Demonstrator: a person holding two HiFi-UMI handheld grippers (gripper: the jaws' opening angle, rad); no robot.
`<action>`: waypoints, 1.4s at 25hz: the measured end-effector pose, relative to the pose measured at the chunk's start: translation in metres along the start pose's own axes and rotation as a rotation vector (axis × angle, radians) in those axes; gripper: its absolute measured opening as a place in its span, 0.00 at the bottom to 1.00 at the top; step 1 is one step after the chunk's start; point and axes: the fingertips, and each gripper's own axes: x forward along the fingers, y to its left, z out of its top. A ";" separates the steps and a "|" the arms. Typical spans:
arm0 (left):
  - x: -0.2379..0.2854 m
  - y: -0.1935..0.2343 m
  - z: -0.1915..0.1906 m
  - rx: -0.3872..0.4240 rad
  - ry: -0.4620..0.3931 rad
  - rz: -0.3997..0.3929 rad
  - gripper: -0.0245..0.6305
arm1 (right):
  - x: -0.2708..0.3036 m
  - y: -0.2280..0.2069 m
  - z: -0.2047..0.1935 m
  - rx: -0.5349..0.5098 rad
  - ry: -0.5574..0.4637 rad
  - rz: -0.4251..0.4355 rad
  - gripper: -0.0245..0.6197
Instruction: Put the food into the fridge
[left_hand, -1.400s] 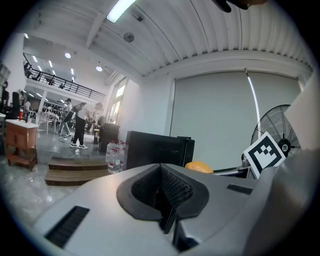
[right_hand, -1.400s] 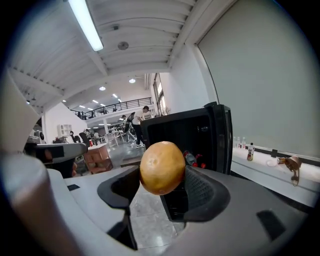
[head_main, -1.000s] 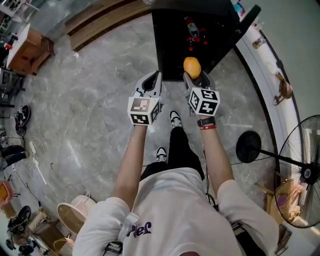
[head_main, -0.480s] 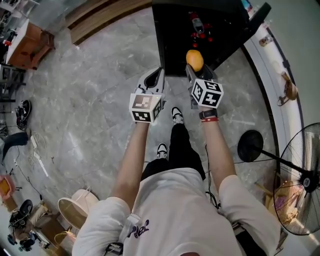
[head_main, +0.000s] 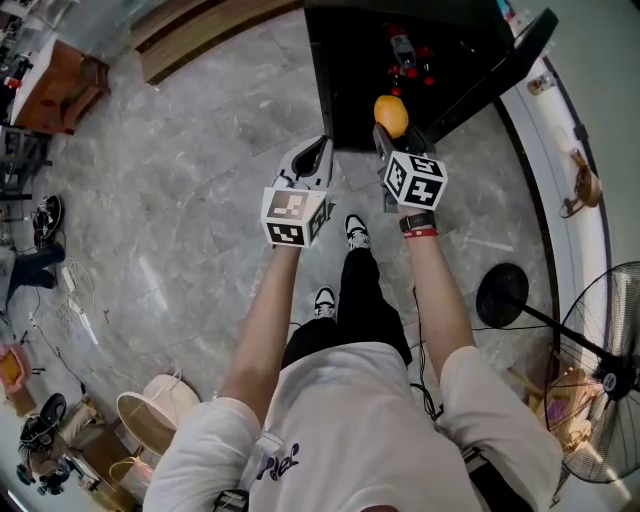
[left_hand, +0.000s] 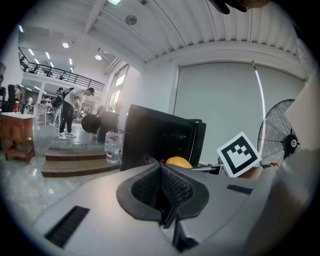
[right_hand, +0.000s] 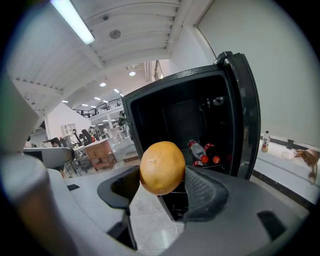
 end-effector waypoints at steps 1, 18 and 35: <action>0.003 0.002 -0.002 -0.002 0.004 0.002 0.06 | 0.005 -0.001 0.000 -0.003 0.002 0.001 0.50; 0.048 0.021 -0.021 -0.014 0.035 0.017 0.07 | 0.085 -0.021 0.001 -0.014 0.024 0.012 0.50; 0.095 0.033 -0.039 -0.010 0.024 0.006 0.07 | 0.147 -0.052 -0.013 -0.013 0.038 0.006 0.50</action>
